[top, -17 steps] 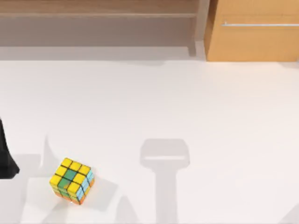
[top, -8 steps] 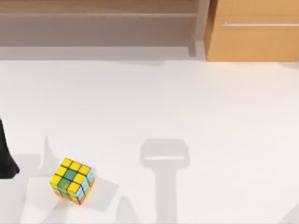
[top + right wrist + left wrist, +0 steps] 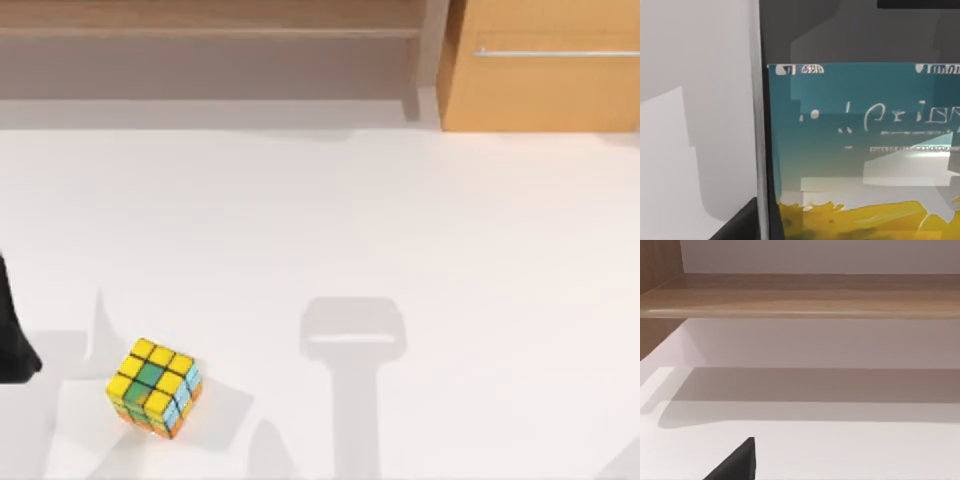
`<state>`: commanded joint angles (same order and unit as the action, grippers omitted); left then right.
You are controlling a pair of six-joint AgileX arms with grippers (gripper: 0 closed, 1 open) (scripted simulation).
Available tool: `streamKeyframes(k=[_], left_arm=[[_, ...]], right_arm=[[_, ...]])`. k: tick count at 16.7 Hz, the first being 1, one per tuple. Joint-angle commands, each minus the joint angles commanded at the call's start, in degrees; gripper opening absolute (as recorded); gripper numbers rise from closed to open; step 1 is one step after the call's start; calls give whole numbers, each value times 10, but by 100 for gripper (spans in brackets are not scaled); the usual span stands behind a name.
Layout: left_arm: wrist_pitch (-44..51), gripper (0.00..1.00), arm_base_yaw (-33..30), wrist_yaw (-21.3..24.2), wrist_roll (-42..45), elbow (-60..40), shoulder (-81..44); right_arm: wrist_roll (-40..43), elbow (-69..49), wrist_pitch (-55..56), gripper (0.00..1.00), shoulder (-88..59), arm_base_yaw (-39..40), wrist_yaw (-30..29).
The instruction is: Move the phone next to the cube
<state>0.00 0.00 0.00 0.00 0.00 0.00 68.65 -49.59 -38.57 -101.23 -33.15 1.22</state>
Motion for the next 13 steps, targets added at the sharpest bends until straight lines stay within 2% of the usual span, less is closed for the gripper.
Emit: streamKeyframes(k=[8,13], left_arm=[[0,100,0,0,0,0,0],[0,100,0,0,0,0,0]], right_arm=[[-4,-28,-64,0,41,0,0],[-5,-29,-65,0,41,1,0]])
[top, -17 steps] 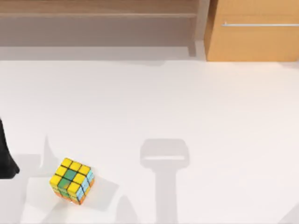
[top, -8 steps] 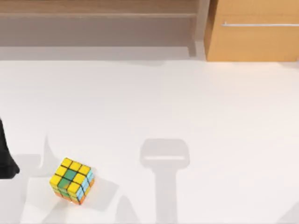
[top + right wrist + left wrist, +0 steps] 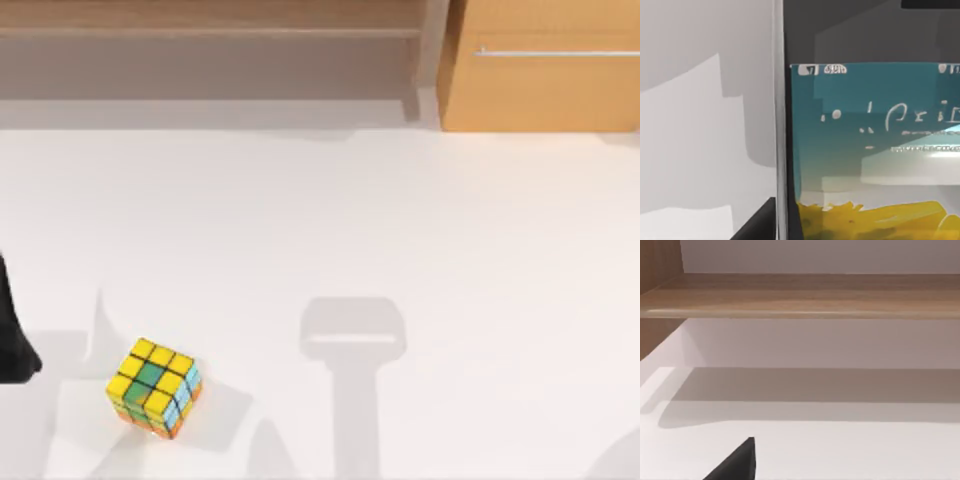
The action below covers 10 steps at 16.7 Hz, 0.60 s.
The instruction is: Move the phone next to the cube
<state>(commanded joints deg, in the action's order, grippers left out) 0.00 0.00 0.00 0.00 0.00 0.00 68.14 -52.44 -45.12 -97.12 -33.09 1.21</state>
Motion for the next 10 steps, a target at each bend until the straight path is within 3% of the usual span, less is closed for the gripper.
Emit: streamKeyframes(k=[5,10], left_arm=[[0,100,0,0,0,0,0],[0,100,0,0,0,0,0]], right_arm=[[-56,-50,-12,0,27,38,-2],[-201,-127,-42,0,26,139,6]])
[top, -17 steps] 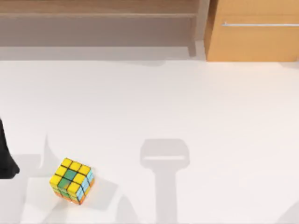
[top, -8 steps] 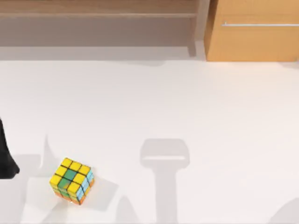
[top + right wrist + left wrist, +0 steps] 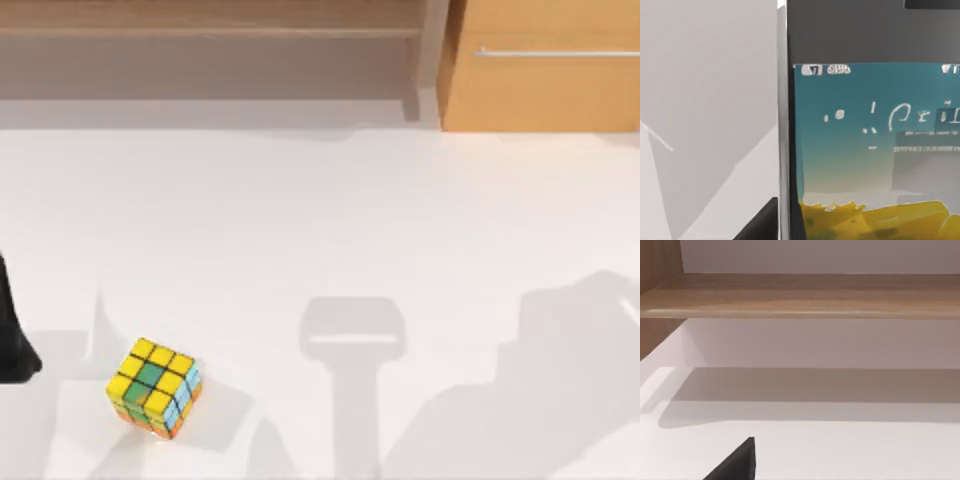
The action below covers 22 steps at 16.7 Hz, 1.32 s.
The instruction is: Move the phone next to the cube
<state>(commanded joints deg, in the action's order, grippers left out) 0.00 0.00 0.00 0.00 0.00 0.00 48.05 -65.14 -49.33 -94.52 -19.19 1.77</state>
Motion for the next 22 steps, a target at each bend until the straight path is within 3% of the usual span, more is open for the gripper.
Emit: streamKeyframes(k=[15,22], left_arm=[[0,100,0,0,0,0,0],[0,100,0,0,0,0,0]], right_arm=[[-616,-199,-140,0,-149,425,76],[-859,-284,-182,0,-220,600,56]])
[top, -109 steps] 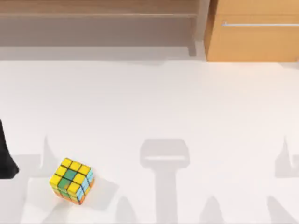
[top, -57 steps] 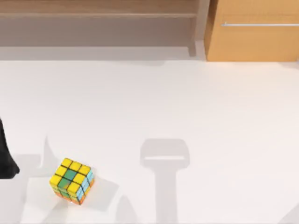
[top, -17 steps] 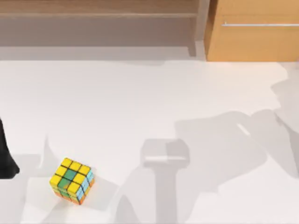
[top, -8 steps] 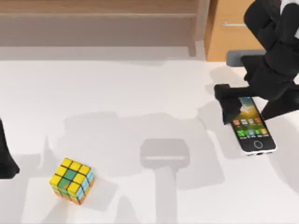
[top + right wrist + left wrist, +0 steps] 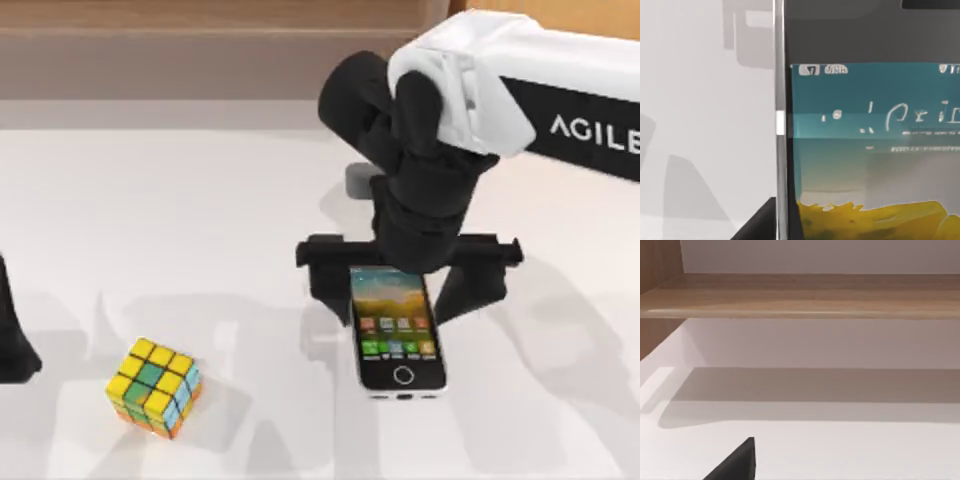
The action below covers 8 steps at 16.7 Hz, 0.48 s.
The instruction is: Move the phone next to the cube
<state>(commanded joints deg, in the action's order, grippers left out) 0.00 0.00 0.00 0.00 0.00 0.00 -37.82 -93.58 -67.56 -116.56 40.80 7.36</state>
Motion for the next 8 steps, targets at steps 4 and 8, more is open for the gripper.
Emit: streamKeyframes(k=[4,8], left_arm=[[0,100,0,0,0,0,0],[0,100,0,0,0,0,0]], right_arm=[[-97,-36,-7,0,-29,73,-38],[-156,-59,-5,0,-46,118,-74]])
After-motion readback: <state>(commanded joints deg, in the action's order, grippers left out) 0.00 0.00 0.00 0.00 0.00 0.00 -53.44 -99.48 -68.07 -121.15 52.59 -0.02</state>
